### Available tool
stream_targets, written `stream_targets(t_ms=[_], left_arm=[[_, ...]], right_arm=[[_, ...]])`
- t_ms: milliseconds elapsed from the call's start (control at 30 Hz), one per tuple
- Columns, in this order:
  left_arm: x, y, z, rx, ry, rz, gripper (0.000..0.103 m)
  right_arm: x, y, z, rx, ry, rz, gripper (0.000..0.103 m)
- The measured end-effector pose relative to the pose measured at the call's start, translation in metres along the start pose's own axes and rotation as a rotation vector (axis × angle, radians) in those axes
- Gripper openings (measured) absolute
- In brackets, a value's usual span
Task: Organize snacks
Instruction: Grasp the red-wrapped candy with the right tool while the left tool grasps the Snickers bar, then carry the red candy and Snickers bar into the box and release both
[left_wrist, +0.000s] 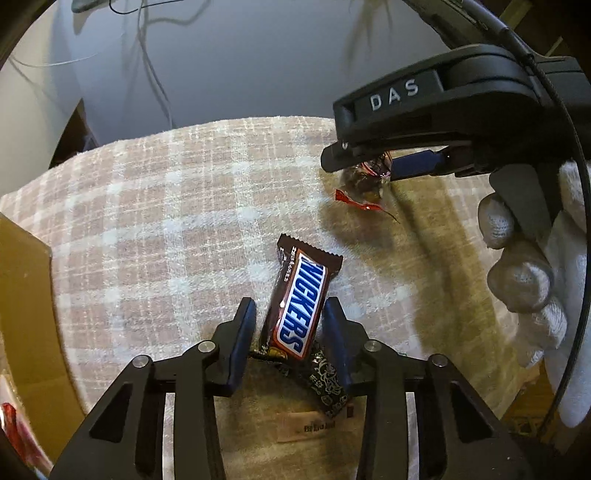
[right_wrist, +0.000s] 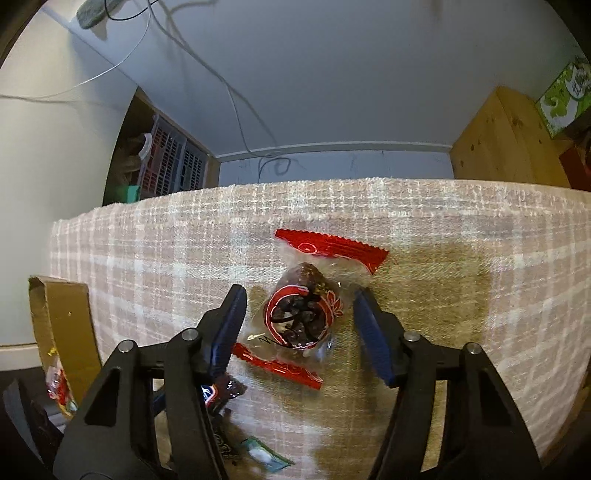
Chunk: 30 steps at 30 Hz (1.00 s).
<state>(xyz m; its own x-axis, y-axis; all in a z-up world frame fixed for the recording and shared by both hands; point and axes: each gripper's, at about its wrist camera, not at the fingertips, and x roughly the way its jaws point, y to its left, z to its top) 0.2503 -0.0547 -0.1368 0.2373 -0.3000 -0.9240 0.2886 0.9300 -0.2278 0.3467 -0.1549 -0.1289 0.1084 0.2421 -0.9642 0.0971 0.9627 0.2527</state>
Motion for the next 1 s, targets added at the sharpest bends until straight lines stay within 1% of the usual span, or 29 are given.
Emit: stream_targets(t_ms=[33,67,100,133,200,267,300,500,600,767,900,1000], left_arm=[[0.000,0.001,0.001,-0.002,-0.001,-0.003,0.032],[-0.001,0.003,0.001,-0.004,-0.005,-0.002,0.029],[-0.001,0.004,0.002,-0.006,-0.008,-0.002,0.029],[0.000,0.004,0.002,-0.010,-0.010,-0.004,0.029],[0.000,0.002,0.002,-0.014,-0.016,-0.003,0.028],[0.001,-0.001,0.002,-0.020,-0.021,-0.001,0.028],[-0.003,0.005,0.004,-0.021,-0.022,-0.002,0.028],[-0.011,0.002,0.002,-0.033,-0.034,-0.001,0.027],[-0.017,0.009,-0.011,-0.050,-0.053,0.000,0.027],[-0.031,0.016,-0.014,-0.072,-0.078,0.002,0.027],[-0.050,0.030,-0.022,-0.094,-0.107,0.006,0.027],[-0.072,0.033,-0.032,-0.111,-0.129,0.020,0.027]], right_arm=[[0.000,0.001,0.000,-0.008,-0.002,-0.011,0.056],[-0.001,0.002,-0.002,-0.014,-0.002,-0.016,0.051],[-0.001,0.002,-0.002,-0.018,-0.004,-0.019,0.047],[-0.001,0.002,-0.003,-0.022,-0.004,-0.014,0.046],[-0.004,0.000,-0.006,-0.025,-0.005,-0.010,0.040],[-0.007,-0.006,-0.007,-0.026,-0.008,-0.003,0.037],[-0.007,-0.006,-0.008,-0.027,-0.011,0.001,0.036],[-0.020,-0.013,-0.015,-0.040,-0.028,0.014,0.035],[-0.032,-0.014,-0.021,-0.044,-0.041,0.026,0.035],[-0.049,-0.017,-0.030,-0.052,-0.049,0.046,0.035],[-0.068,-0.009,-0.038,-0.078,-0.068,0.073,0.035],[-0.082,0.005,-0.042,-0.121,-0.083,0.091,0.035]])
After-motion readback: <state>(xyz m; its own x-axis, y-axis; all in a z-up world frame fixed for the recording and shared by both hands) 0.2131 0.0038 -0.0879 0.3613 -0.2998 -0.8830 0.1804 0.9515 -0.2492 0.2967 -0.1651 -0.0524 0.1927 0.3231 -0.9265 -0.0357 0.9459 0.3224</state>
